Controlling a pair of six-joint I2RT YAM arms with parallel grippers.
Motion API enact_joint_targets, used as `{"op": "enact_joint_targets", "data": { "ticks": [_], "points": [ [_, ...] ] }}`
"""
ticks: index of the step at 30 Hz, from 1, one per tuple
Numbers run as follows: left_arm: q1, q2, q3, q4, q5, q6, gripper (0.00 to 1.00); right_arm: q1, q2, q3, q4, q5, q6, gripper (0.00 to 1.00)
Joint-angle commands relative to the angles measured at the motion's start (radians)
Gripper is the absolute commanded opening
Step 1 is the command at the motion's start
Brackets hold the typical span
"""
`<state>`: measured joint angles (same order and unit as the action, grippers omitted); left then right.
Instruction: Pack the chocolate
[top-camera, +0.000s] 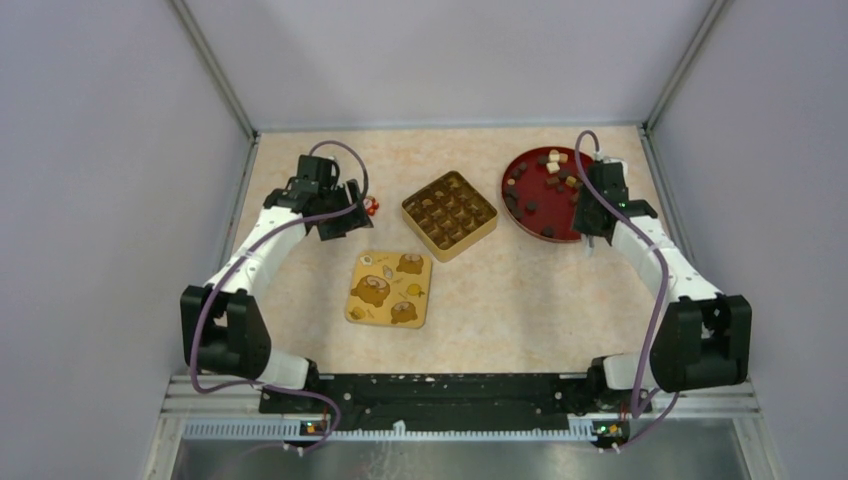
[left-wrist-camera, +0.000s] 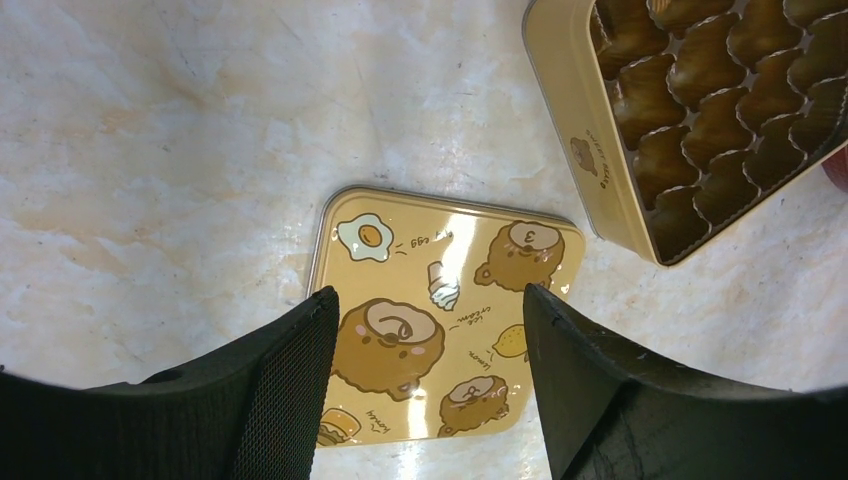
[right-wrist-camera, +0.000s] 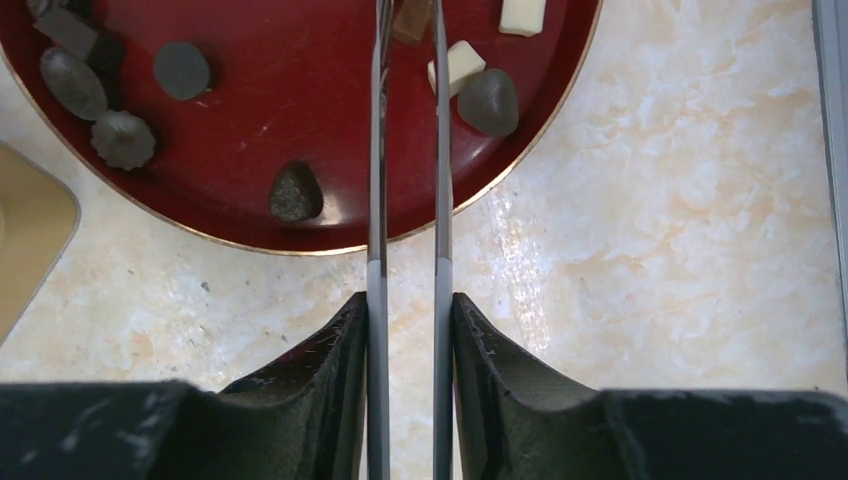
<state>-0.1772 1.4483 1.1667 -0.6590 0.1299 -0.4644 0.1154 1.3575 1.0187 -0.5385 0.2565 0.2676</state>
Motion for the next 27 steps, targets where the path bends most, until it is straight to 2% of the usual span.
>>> {"op": "enact_joint_targets", "data": {
  "ticks": [1, 22, 27],
  "points": [
    [0.007, -0.005, -0.004, 0.021, 0.02, 0.009, 0.73, -0.021, -0.042, -0.006, 0.052, -0.013, 0.015, 0.33],
    [0.007, 0.019, 0.0, 0.03, 0.042, 0.0, 0.73, -0.023, -0.135, -0.039, -0.002, 0.033, 0.018, 0.35],
    [0.007, 0.021, 0.002, 0.03, 0.045, 0.0, 0.73, -0.023, -0.132, -0.068, -0.007, 0.005, 0.021, 0.39]
  ]
}}
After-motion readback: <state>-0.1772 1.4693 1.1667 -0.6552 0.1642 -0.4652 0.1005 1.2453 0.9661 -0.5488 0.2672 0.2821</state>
